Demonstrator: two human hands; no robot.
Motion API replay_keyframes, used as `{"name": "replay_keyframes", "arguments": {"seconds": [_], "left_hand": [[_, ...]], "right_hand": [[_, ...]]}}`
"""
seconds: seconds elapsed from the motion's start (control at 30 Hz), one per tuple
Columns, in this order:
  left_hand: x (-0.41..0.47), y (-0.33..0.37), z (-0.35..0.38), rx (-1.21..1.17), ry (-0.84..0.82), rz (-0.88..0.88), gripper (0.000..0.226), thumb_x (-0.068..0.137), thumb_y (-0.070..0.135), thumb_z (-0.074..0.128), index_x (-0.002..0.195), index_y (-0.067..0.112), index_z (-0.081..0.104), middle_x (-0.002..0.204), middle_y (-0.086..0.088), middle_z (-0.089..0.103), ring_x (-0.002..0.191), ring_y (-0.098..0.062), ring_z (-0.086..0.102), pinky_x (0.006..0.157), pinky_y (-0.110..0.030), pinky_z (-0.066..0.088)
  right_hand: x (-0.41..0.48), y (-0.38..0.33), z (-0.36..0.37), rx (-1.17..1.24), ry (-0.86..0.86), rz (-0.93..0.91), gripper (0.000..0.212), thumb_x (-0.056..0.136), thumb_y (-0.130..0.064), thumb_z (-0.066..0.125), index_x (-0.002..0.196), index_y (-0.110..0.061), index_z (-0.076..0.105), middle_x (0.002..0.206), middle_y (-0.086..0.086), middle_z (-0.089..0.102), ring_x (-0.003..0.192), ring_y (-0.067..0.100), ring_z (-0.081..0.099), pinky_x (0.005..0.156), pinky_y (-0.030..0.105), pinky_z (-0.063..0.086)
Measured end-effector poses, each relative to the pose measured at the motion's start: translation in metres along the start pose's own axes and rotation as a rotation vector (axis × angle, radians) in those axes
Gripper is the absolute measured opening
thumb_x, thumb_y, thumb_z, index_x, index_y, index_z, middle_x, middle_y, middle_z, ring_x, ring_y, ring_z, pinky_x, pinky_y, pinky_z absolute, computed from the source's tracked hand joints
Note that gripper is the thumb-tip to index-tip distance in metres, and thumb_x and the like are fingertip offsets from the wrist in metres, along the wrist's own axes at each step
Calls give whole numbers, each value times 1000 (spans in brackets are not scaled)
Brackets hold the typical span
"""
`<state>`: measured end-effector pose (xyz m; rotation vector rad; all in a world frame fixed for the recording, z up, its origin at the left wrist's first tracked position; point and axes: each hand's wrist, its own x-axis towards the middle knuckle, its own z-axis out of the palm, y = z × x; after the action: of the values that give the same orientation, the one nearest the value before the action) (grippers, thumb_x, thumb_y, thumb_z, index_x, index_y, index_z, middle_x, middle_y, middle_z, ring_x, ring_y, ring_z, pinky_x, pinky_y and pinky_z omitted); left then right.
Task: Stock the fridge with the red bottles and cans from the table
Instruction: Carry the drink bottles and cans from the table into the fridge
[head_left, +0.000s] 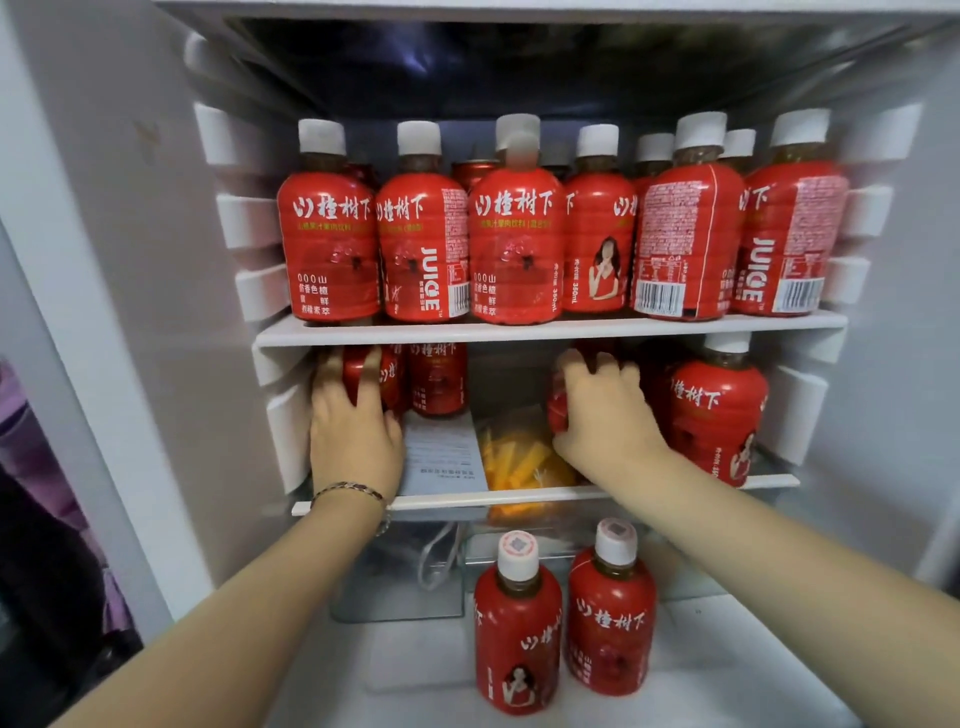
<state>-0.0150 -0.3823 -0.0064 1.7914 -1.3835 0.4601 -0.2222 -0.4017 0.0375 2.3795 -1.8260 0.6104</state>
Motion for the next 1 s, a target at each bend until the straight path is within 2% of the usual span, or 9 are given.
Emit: {"name": "replay_keyframes", "arguments": {"seconds": [0.13, 0.23, 0.33, 0.43, 0.53, 0.67, 0.8, 0.93, 1.0], "left_hand": [[-1, 1, -1, 7, -3, -6, 64, 83, 7, 60, 142, 14, 35, 148, -22, 21, 134, -38, 23, 108, -46, 28], [-1, 1, -1, 12, -12, -4, 64, 84, 7, 59, 142, 15, 34, 149, -21, 20, 135, -38, 22, 109, -45, 27], [-1, 2, -2, 8, -16, -11, 64, 84, 7, 59, 142, 15, 34, 149, -21, 19, 135, -37, 22, 108, -46, 28], [-2, 1, -2, 4, -19, -15, 63, 84, 7, 58, 142, 15, 34, 149, -21, 19, 135, -38, 21, 108, -46, 27], [-2, 1, -2, -1, -14, -9, 63, 84, 6, 59, 141, 14, 35, 149, -22, 20, 136, -38, 21, 108, -46, 27], [-2, 1, -1, -9, -10, -6, 63, 83, 6, 58, 141, 15, 36, 148, -21, 21, 133, -39, 24, 107, -47, 29], [-1, 1, -1, -15, -12, -10, 63, 83, 6, 57, 142, 16, 35, 148, -21, 21, 133, -39, 24, 107, -47, 29], [-2, 0, -1, -14, -7, -4, 63, 84, 6, 57, 142, 16, 35, 148, -21, 21, 133, -38, 24, 106, -46, 29], [-2, 1, -1, -19, -4, -6, 63, 84, 6, 57, 142, 16, 34, 148, -21, 21, 133, -37, 24, 106, -46, 30]], "right_hand": [[-9, 11, 7, 103, -114, -175, 74, 73, -13, 68, 138, -24, 36, 151, 9, 18, 136, 32, 10, 113, 35, 22], [-3, 20, 1, 89, -213, -327, 71, 77, -1, 58, 138, -30, 39, 157, 4, 8, 140, 29, 2, 115, 34, 15], [6, 25, 2, 35, -229, -469, 68, 80, 7, 52, 137, -29, 44, 156, 1, 13, 142, 26, 5, 117, 36, 14], [17, 23, 4, -4, -184, -570, 56, 81, -18, 70, 133, -27, 52, 151, -3, 31, 139, 24, 14, 115, 40, 18], [22, 21, 14, 57, -101, -549, 59, 74, -40, 73, 130, -29, 55, 145, -4, 38, 136, 25, 16, 111, 42, 13], [21, 8, 40, 89, -46, -402, 70, 79, -51, 64, 141, -31, 38, 149, 2, 24, 142, 25, 5, 115, 48, -1], [39, 8, 29, 19, -97, -356, 87, 72, -57, 68, 145, -35, 27, 152, 5, 24, 140, 25, 17, 113, 39, 8], [41, 10, 26, -23, -78, -343, 79, 73, -58, 66, 140, -29, 36, 135, 5, 41, 127, 29, 36, 113, 48, 16], [36, 10, 32, -19, 15, -330, 74, 71, -58, 65, 134, -26, 44, 124, 6, 46, 118, 32, 46, 108, 43, 26]]}}
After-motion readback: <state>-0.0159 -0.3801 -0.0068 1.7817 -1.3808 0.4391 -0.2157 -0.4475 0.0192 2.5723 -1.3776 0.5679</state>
